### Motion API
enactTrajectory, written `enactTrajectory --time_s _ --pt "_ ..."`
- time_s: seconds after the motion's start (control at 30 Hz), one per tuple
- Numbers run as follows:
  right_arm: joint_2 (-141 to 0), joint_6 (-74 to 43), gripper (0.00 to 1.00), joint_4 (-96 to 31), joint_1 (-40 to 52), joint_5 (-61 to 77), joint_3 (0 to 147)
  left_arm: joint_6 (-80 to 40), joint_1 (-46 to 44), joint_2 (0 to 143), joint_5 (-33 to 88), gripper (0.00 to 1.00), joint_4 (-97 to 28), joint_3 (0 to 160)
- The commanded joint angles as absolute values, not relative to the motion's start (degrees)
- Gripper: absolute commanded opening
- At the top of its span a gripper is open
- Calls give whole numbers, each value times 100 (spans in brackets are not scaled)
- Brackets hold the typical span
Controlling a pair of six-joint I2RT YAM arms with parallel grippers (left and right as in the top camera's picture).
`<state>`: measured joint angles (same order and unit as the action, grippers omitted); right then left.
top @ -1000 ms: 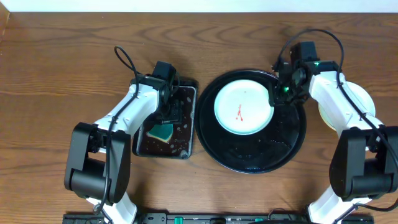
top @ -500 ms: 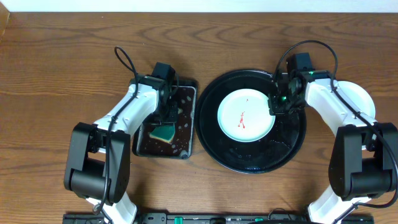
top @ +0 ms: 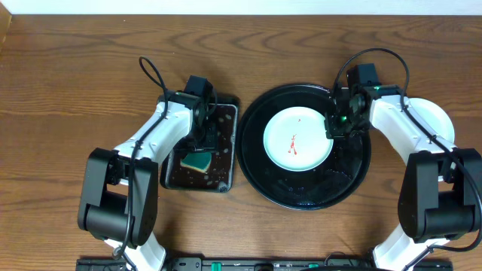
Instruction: Clean dirty plates on tray and stack at the side
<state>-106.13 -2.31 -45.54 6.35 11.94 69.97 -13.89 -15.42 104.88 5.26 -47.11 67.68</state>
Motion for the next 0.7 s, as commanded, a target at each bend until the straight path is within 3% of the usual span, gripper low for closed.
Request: enactTrajectory --time_s 0.0,0.3,0.33,0.5,0.67 --pt "-10685 -209 1 -4539 681 1181 6971 -1420 -1518 10409 537 66 -4731 6674" --pt "-10685 -209 1 -4519 685 1184 6971 -1446 -1518 10414 537 65 -4281 6235" --pt "-10685 -209 1 -4508 685 1184 6971 -1446 -1518 10416 537 59 -4222 6178" --pt "-10685 -211 1 -4525 685 1184 6971 -1446 -1518 10403 537 11 -4128 6204" --pt "-10685 -209 1 -4460 698 1179 6971 -1568 -1518 10353 537 7 -4217 6392"
